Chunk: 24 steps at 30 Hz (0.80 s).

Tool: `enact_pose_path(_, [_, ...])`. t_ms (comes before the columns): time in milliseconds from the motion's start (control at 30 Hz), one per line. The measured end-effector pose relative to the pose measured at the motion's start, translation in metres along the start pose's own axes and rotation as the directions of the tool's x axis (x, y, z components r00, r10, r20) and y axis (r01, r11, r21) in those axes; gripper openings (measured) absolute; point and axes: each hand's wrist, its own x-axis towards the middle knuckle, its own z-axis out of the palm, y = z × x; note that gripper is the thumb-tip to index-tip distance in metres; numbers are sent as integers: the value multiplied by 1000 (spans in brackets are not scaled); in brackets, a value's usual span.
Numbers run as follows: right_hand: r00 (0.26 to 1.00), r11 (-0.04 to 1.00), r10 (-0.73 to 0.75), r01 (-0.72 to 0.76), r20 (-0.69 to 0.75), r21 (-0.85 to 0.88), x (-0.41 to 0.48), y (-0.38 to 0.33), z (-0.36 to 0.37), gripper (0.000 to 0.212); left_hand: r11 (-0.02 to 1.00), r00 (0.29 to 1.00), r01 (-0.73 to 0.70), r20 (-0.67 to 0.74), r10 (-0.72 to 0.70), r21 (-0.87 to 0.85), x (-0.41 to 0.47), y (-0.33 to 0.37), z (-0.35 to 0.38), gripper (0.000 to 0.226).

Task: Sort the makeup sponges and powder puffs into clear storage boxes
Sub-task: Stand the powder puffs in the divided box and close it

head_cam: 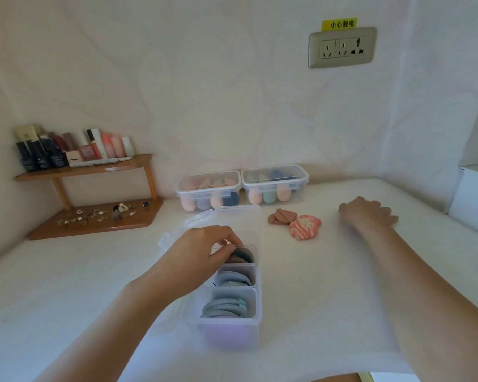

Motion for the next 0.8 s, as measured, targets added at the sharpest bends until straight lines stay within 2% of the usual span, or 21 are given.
enact_pose_path(67, [999,997,-51,51,11,-52,-5,-3,-2,49,999,1000,7,28,-5,-39,0,-1,-1,18])
enact_pose_path(133, [986,983,-163,165,30,-82,-8,-10,-2,44,997,999,8,38,-5,-77,1,-2,-1,18])
enact_pose_path(267, [907,913,-398,407,140,-36,-25,-25,-6,38,995,1000,23,-14,-24,-102,2,-1,2,16])
enact_pose_path(367, [861,873,-484,462,155,158,-33,-28,-9,41,996,999,30,-9,-31,-83,3,0,3,16])
enact_pose_path(433, [848,862,-503,479,167,165,-34,-28,-10,38,997,1000,28,8,-28,-75,3,0,4,16])
enact_pose_path(533, [839,866,-500,485,215,122,-37,-28,-9,46,996,1000,24,-7,-24,-84,3,0,3,16])
enact_pose_path(600, [865,876,-482,471,142,104,-38,-28,-9,50,996,999,24,-20,-26,-85,2,1,4,16])
enact_pose_path(700, [908,887,-399,418,-129,197,-34,-26,-15,41,997,999,27,-20,-29,-78,2,0,4,17])
enact_pose_path(733, [901,853,-389,431,-193,294,-33,-27,-19,32,997,999,25,-20,-27,-77,3,0,4,17])
enact_pose_path(767, [887,776,-409,461,-213,430,-34,-28,-24,22,997,1000,20,-22,-22,-75,3,0,4,17])
enact_pose_path(800, [871,657,-454,470,-188,590,-39,-29,-29,12,997,1000,12,-25,-14,-70,3,0,4,16])
